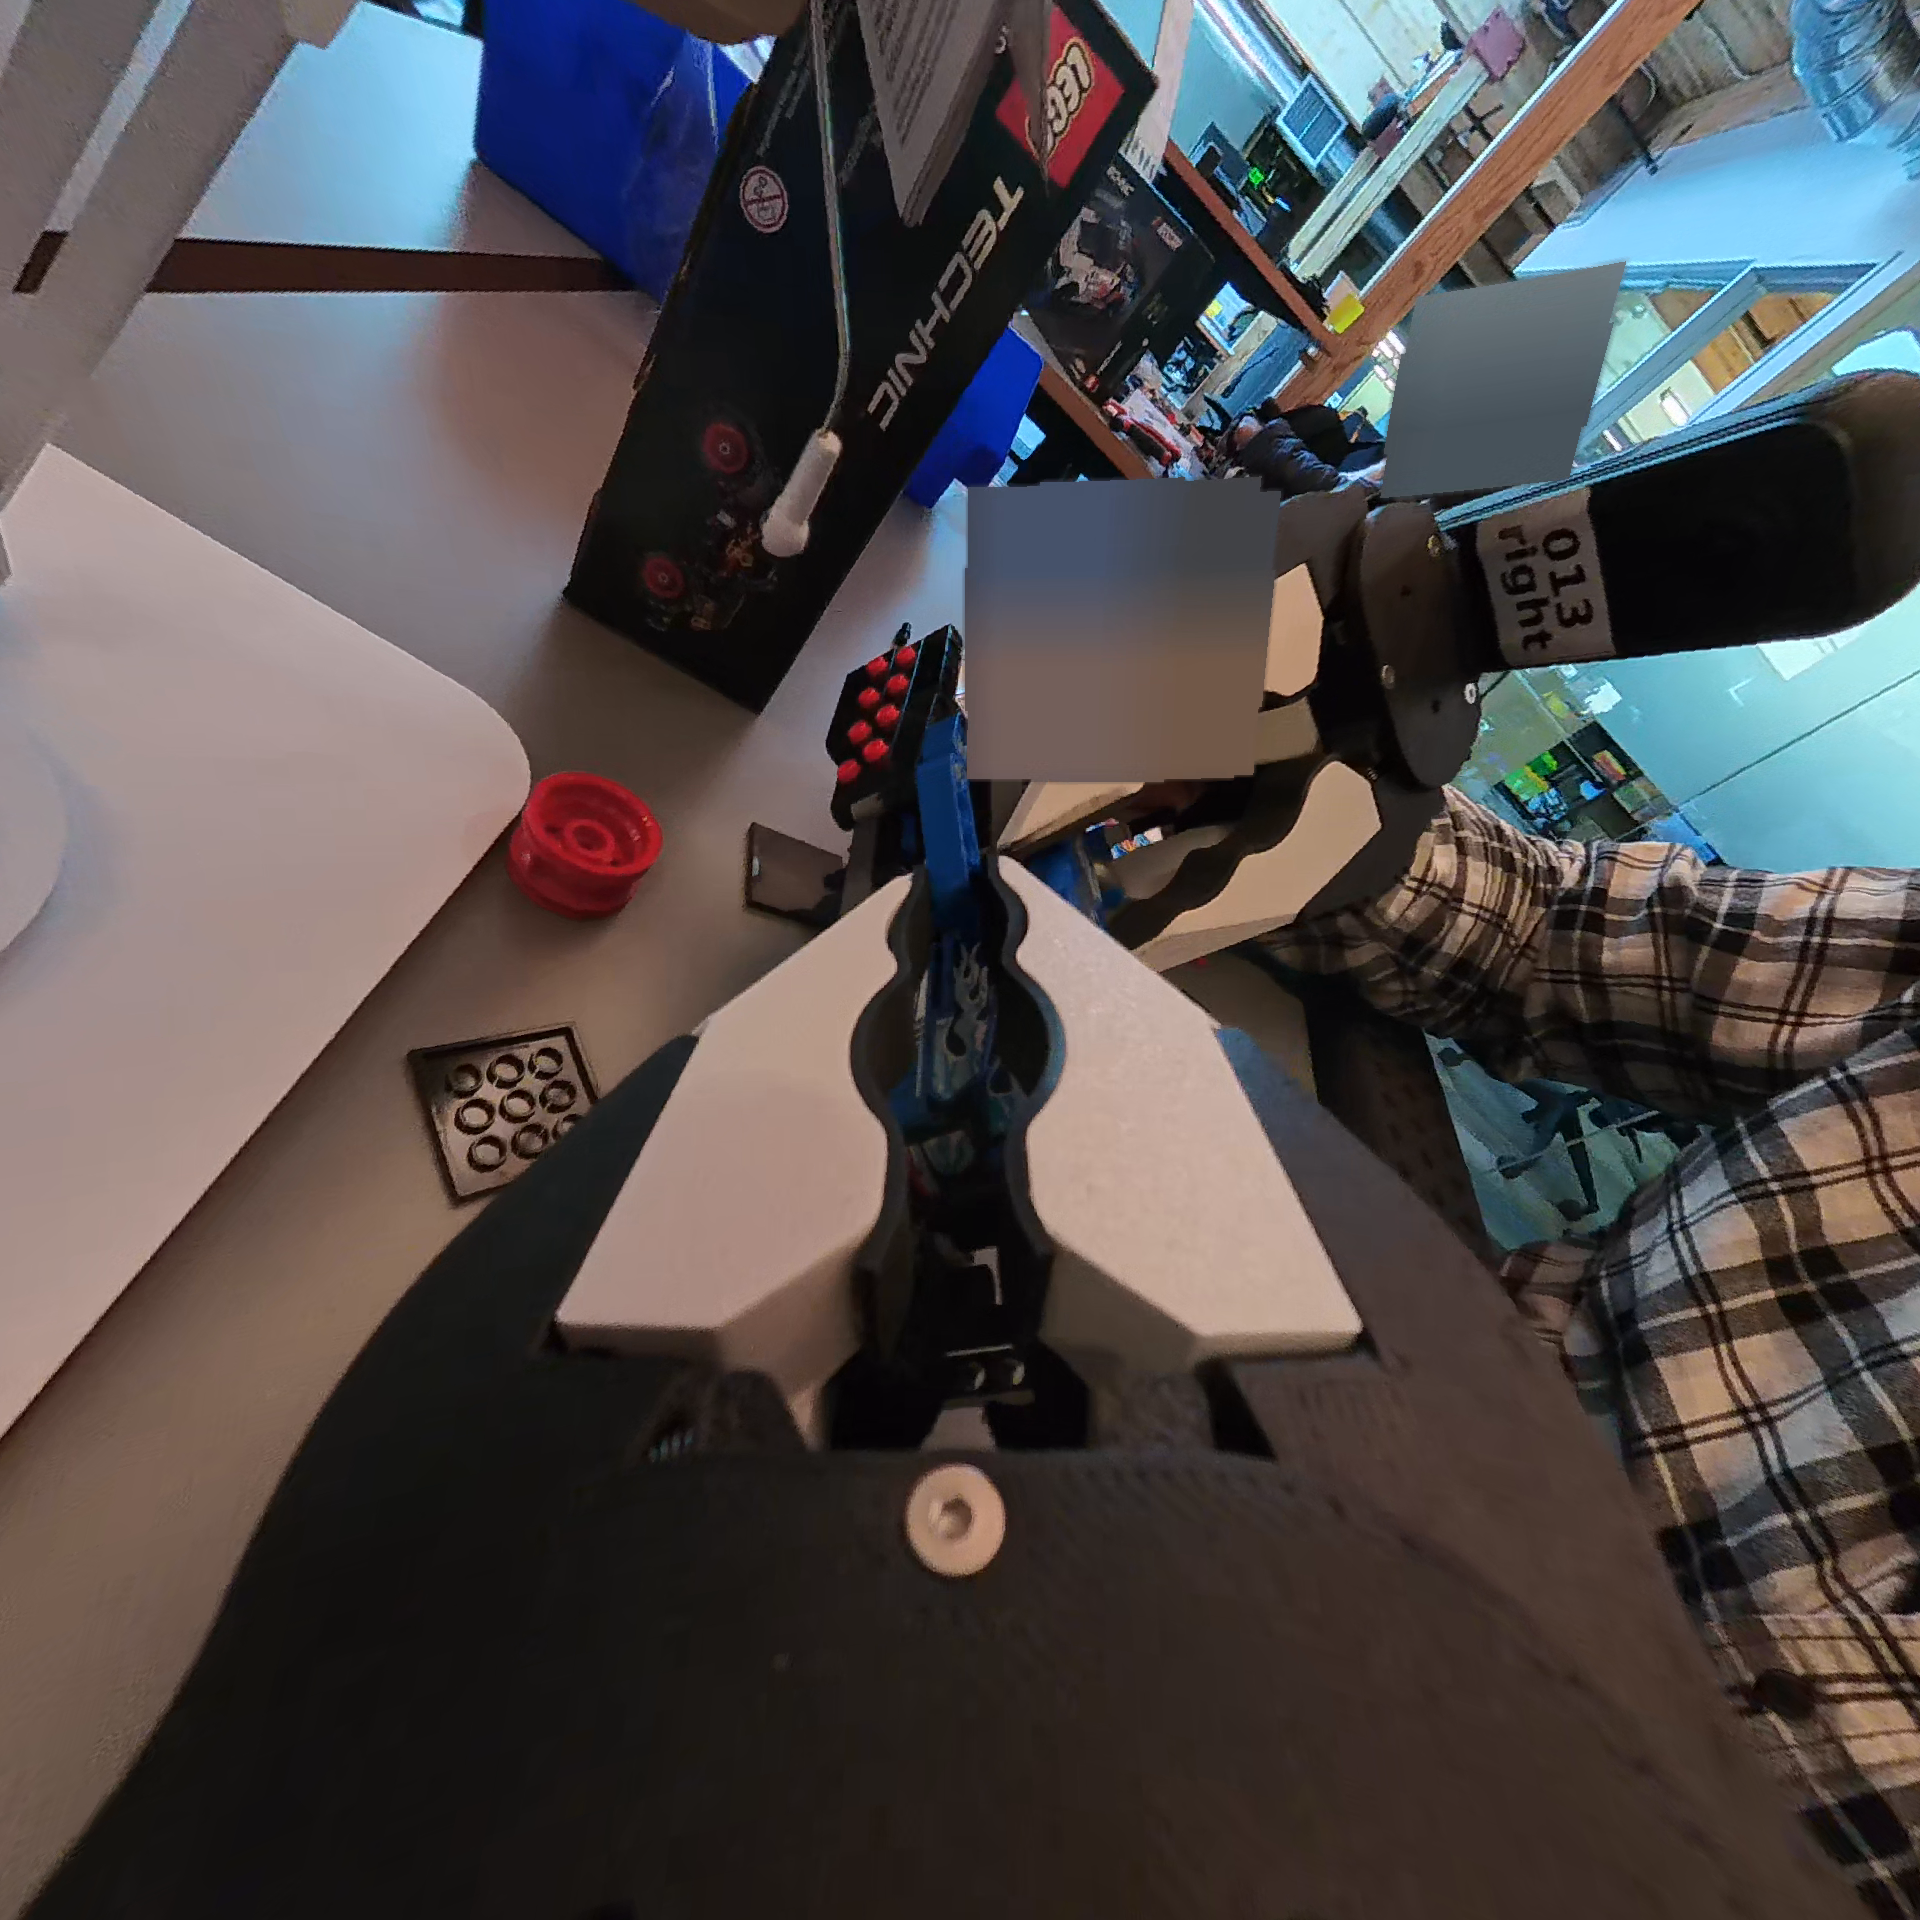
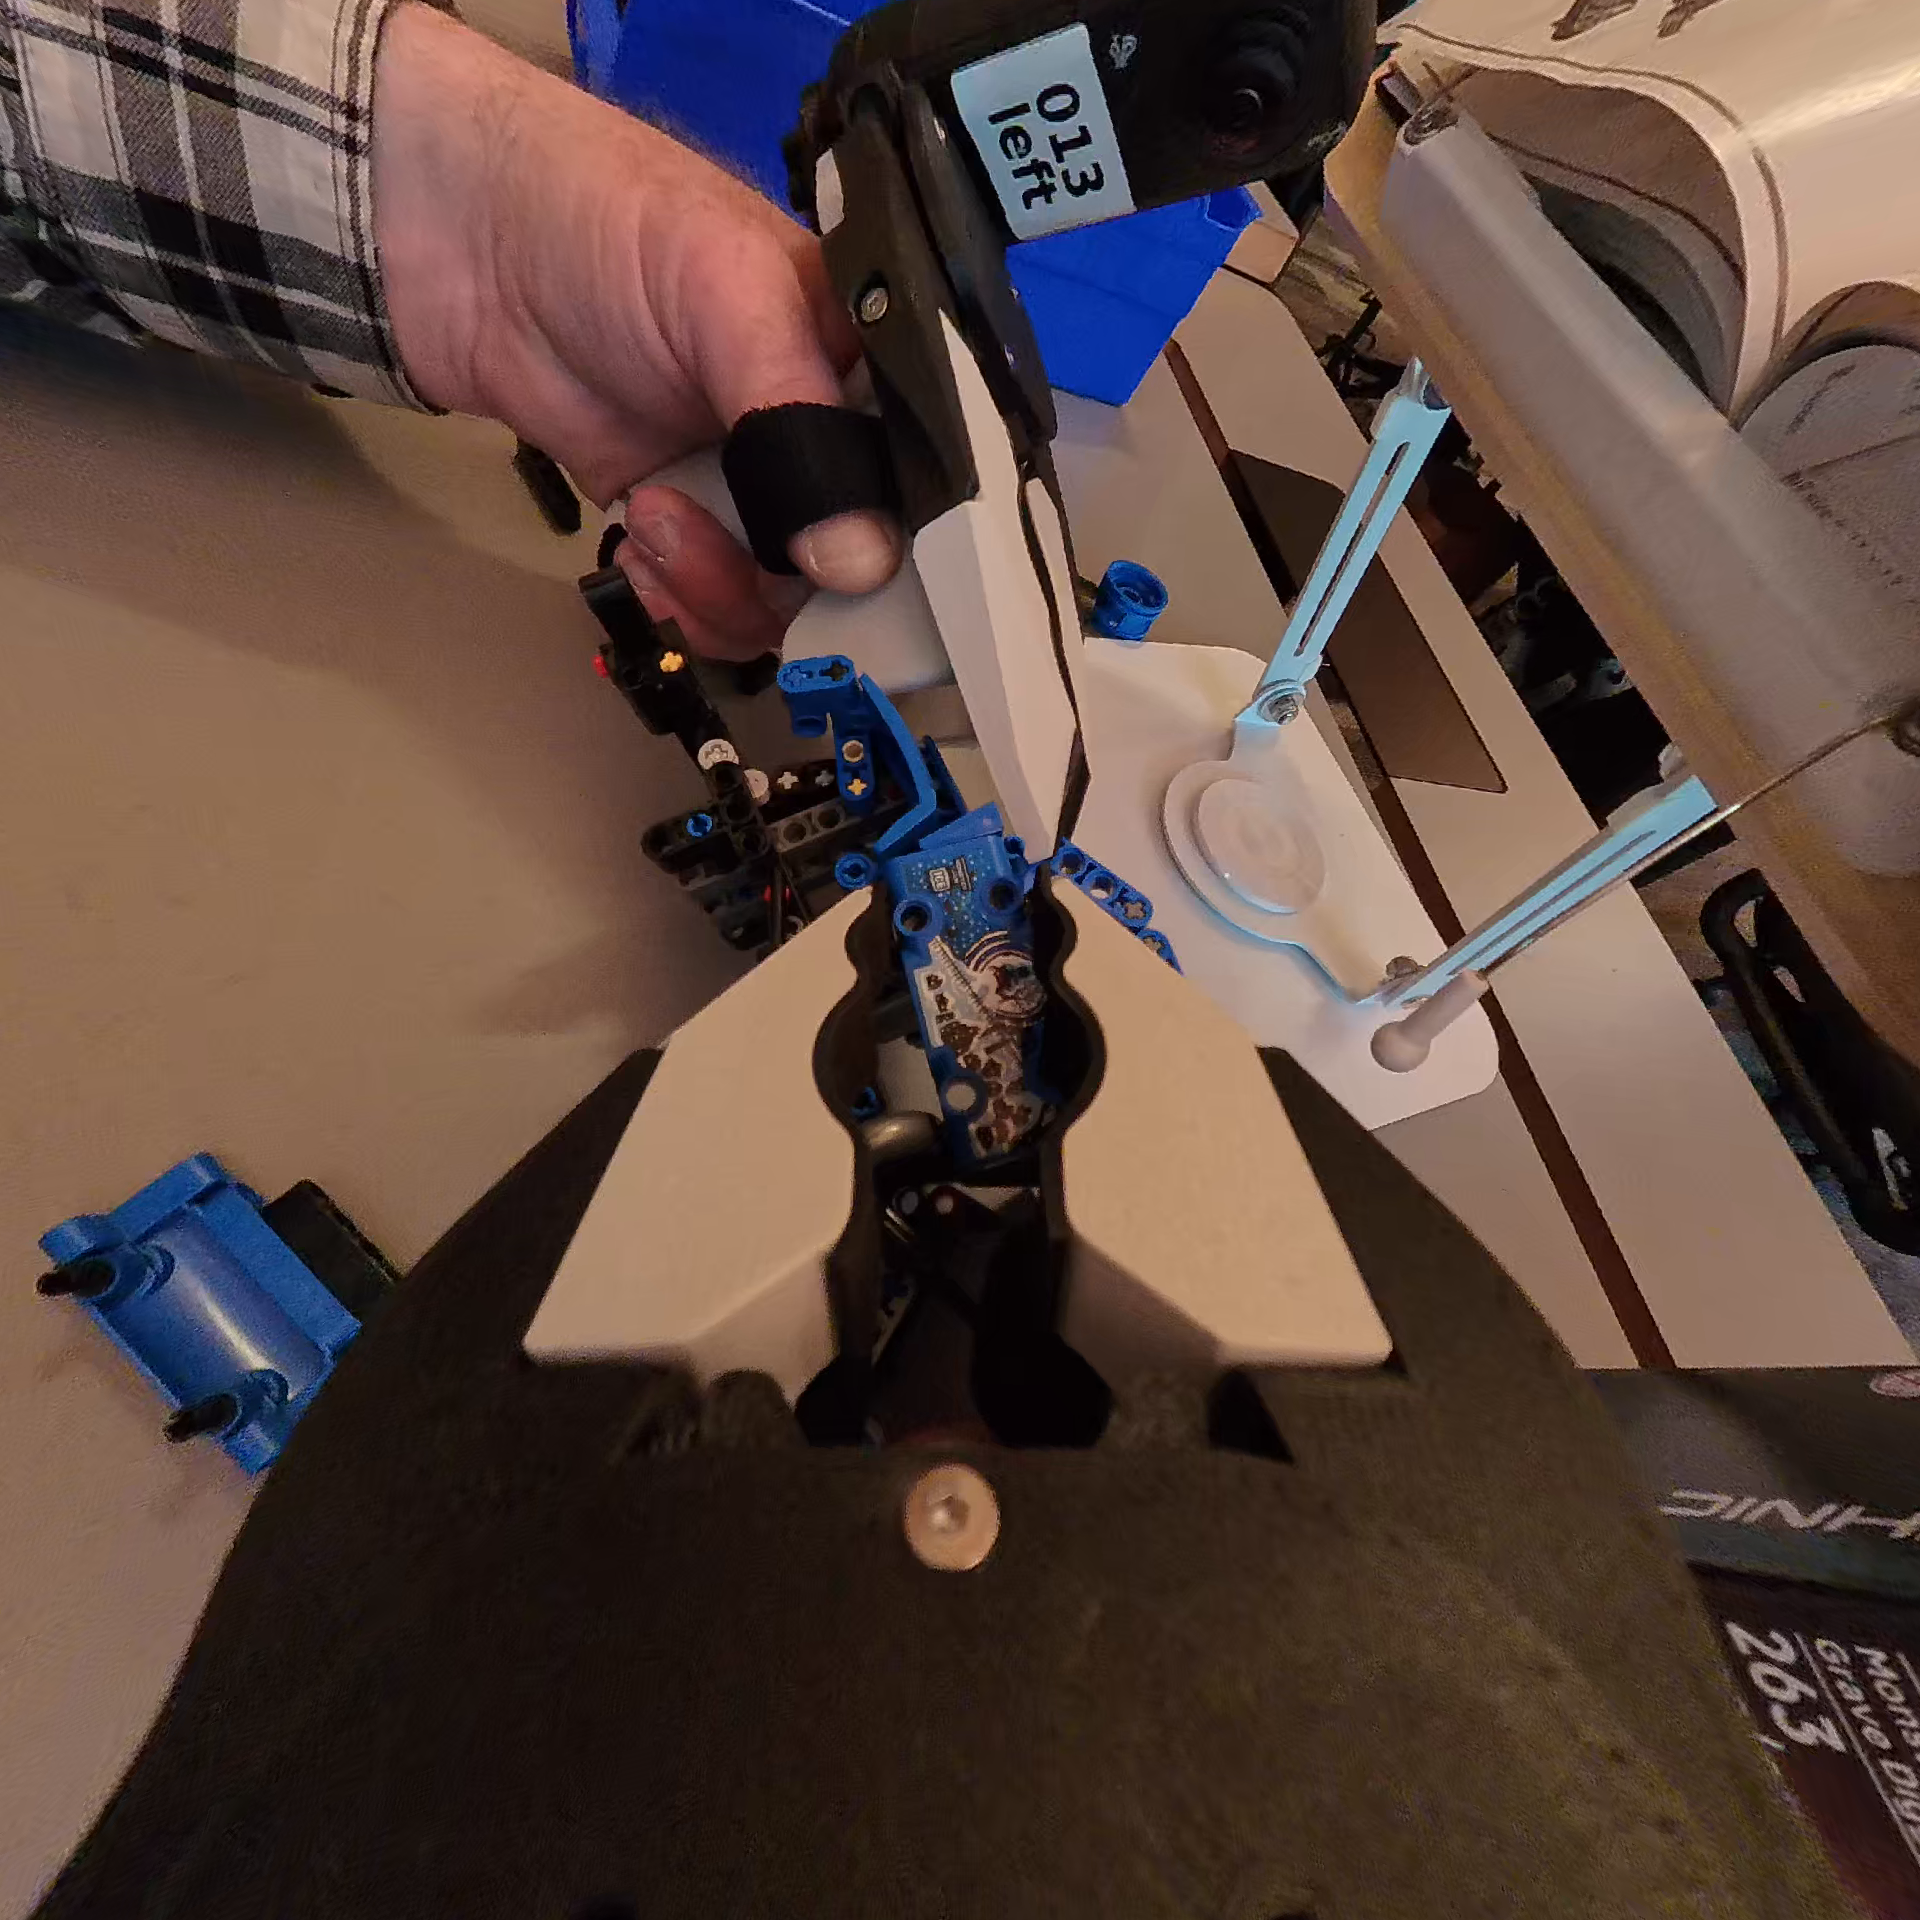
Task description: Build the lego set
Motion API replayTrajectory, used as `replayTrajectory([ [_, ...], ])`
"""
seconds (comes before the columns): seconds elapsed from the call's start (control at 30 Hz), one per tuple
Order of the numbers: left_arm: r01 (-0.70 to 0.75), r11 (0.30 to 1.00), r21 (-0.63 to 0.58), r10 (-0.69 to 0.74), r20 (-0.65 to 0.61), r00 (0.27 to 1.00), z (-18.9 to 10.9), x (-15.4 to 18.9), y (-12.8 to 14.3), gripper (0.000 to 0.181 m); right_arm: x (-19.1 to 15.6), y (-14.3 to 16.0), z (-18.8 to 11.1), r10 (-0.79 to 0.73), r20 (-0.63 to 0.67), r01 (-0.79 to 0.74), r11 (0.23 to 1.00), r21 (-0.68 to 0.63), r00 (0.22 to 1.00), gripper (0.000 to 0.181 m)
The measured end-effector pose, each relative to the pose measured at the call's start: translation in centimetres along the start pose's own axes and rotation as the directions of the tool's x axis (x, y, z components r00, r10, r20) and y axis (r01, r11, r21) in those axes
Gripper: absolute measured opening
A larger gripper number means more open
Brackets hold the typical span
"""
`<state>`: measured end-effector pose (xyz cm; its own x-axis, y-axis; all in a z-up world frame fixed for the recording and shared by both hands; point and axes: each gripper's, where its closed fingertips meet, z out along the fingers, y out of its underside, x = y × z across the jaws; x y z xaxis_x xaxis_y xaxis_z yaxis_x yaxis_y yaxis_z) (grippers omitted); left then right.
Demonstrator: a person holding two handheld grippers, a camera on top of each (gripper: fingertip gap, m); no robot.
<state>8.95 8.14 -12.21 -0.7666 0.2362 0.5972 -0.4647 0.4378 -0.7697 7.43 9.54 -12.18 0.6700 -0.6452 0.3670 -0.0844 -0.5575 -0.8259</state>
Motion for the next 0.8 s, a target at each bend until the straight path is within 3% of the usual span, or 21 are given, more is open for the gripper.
replayTrajectory([
  [0.27,0.004,1.000,-0.002,-0.004,0.003,1.000,0.4,0.2,0.3,0.008,0.3,-0.3,-0.4,0.056,0.020,-0.057,0.997,0.043,0.998,0.023],
  [0.6,-0.029,0.999,-0.023,0.029,0.027,0.999,0.2,0.5,0.2,0.008,0.0,0.1,-0.5,-0.025,0.016,0.025,1.000,0.012,1.000,0.025],
  [0.8,-0.048,0.999,-0.024,0.047,-0.057,0.997,-1.2,1.2,0.1,0.008,-0.8,-0.4,-0.3,-0.040,0.046,0.038,0.998,0.041,0.998,0.025],
])
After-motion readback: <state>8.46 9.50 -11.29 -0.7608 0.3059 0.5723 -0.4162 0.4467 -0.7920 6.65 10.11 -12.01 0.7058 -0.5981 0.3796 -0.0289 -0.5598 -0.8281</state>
